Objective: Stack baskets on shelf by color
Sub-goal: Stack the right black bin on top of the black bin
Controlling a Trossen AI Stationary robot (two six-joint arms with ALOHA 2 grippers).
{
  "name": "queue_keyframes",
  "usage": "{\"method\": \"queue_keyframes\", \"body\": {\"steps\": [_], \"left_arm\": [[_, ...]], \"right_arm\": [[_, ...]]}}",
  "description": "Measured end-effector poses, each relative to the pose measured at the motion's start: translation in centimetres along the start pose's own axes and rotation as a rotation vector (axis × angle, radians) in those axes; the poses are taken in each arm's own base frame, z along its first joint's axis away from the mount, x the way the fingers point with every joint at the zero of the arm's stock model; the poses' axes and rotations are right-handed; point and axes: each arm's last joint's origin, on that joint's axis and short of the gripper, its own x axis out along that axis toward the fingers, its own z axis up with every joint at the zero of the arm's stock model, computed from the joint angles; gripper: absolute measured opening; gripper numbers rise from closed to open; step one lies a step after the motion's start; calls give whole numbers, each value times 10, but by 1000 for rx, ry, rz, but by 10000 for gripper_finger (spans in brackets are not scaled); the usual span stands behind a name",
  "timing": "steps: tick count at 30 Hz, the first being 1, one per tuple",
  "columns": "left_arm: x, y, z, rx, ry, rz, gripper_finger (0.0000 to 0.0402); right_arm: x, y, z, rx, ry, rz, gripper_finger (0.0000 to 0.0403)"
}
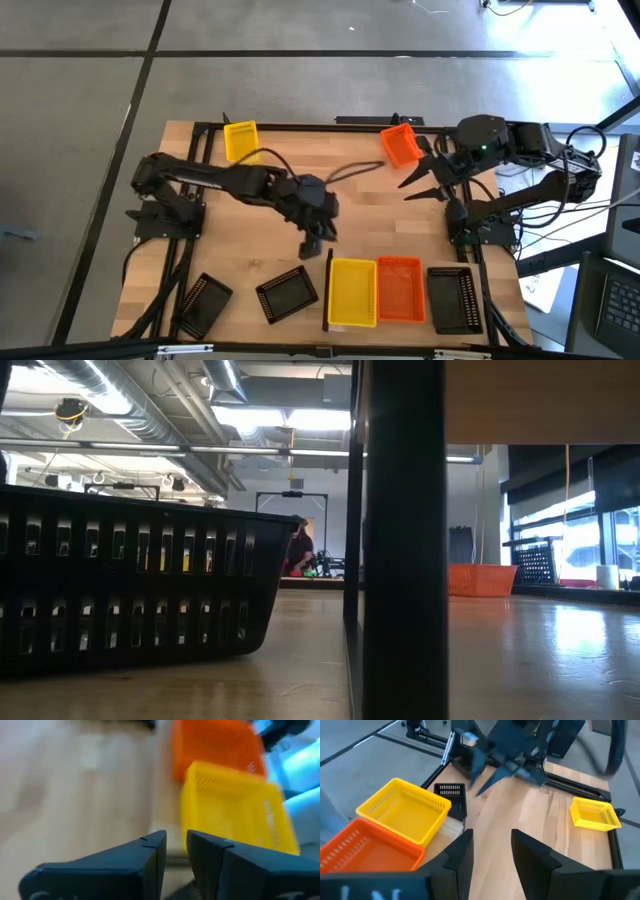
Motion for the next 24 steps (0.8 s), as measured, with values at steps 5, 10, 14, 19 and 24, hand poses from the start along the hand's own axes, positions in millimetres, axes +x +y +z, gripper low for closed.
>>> {"method": "queue_keyframes", "body": {"steps": [5,10,14,19,24], "left_arm": [[-34,2,-5,-19,10,156,67],[-46,-1,-19,-131,106,230,67],[-48,-5,-37,-236,257,293,67],[-46,-17,-53,-320,355,342,67],[-47,-35,-61,-345,343,357,67]], "right_arm": [[-11,4,-1,-6,-20,-4,132],[-16,7,-6,25,2,2,132],[-16,7,-7,29,13,5,132],[-16,7,-7,30,14,6,132],[-16,7,-8,34,26,12,132]]}}
